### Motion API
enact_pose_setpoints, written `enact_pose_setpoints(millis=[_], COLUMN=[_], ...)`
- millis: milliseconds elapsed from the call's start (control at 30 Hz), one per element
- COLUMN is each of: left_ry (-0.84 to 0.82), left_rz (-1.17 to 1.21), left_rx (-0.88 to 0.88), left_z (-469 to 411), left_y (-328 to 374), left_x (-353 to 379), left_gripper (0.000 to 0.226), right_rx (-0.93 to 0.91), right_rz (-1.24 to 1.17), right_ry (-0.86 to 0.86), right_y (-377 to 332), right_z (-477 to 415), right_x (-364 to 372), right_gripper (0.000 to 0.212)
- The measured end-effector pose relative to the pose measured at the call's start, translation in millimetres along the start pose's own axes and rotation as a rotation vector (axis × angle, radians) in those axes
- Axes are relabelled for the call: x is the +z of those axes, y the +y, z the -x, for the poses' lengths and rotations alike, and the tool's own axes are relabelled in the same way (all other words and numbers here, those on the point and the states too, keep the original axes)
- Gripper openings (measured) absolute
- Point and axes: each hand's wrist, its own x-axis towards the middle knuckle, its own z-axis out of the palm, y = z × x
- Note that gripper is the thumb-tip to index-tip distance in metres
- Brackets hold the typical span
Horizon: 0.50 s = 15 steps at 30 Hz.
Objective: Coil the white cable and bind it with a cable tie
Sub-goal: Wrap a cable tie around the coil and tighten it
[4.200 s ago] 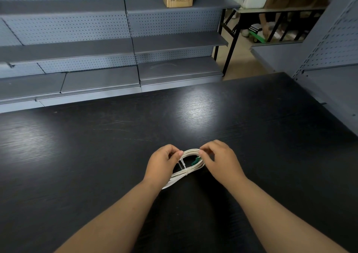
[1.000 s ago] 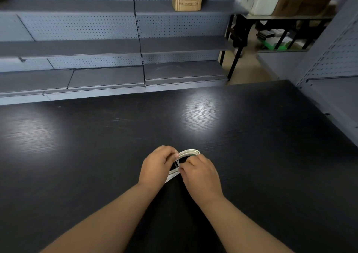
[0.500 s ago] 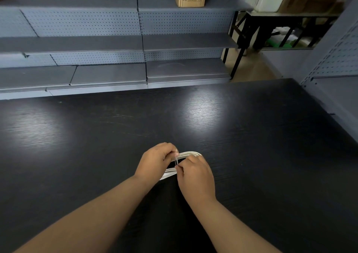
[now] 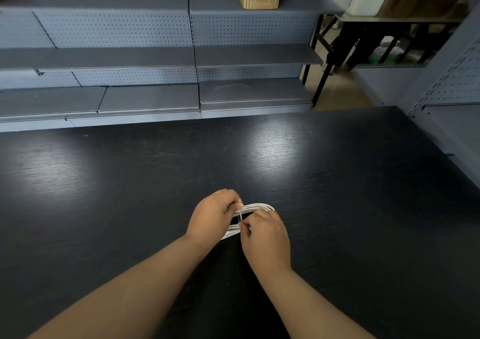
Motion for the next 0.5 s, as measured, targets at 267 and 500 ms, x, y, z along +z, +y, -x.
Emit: enact_pose_setpoints(millis=[267,500], left_ry=[0.018,0.057], left_rz=[0.044,0.129], left_rx=[-0.041,-0.119], left_z=[-1.1,3.9], left_y=[4.5,5.2], left_x=[-4.8,0.1], left_gripper=[0.011,0.01], right_rx=[0.035,0.051], right_rz=[0.002,-0.002], right_ry=[-0.042,-0.033], right_y=[-3.5,-4.1], right_z=[-1.6,-0.4], right_x=[-0.8,-0.6], right_gripper=[0.014,0.013])
